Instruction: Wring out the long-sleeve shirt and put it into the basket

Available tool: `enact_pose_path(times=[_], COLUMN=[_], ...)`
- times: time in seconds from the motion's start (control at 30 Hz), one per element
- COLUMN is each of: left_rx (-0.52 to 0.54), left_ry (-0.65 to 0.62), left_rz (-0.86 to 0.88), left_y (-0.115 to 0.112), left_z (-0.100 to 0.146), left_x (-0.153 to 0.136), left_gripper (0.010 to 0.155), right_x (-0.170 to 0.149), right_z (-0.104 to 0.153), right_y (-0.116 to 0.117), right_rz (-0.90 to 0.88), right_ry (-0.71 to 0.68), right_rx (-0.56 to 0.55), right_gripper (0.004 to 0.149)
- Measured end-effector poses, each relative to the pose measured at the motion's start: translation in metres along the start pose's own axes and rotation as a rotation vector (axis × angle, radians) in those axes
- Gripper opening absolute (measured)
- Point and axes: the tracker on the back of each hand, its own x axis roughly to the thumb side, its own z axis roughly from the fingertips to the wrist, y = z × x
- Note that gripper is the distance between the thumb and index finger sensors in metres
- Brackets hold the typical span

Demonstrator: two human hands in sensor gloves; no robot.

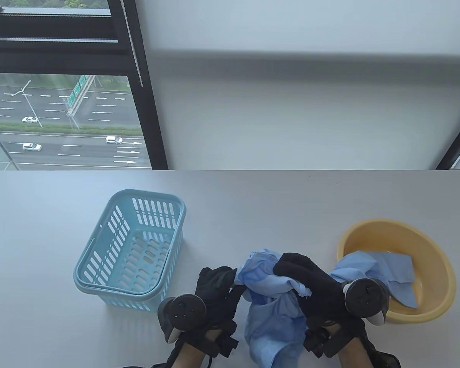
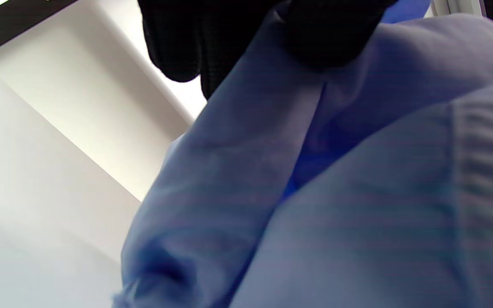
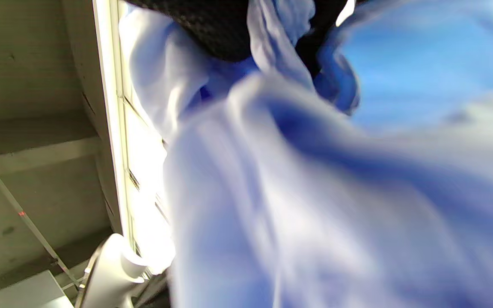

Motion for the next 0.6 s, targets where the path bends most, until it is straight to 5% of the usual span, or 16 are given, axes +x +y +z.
enact_pose_path(times=[0.23, 0.3, 0.47, 0.6], left_rx=[0.214, 0.260, 0.305, 0.237], left_ry=[-0.003, -0.007, -0.030, -0.105], left_rz=[0.153, 0.195, 0.345, 0.396], left_y=[0.025, 0.031, 0.038, 0.031], left_z=[0.005, 0.006, 0.007, 0.006], left_x=[0.003, 0.003, 0.005, 0.017], left_gripper=[0.043, 0.043, 0.042, 0.042], right_x=[-0.003, -0.005, -0.013, -0.010], right_z=[0.004, 0.004, 0.001, -0.006], right_y=[-0.005, -0.002, 0.010, 0.038], right_rz=[0.181, 0.175, 0.091, 0.119], right_ry=[0.042, 0.070, 0.143, 0.170], right_rx=[-0.106, -0.102, 0.095, 0.230], right_gripper=[0.061, 0.077, 0.116, 0.109])
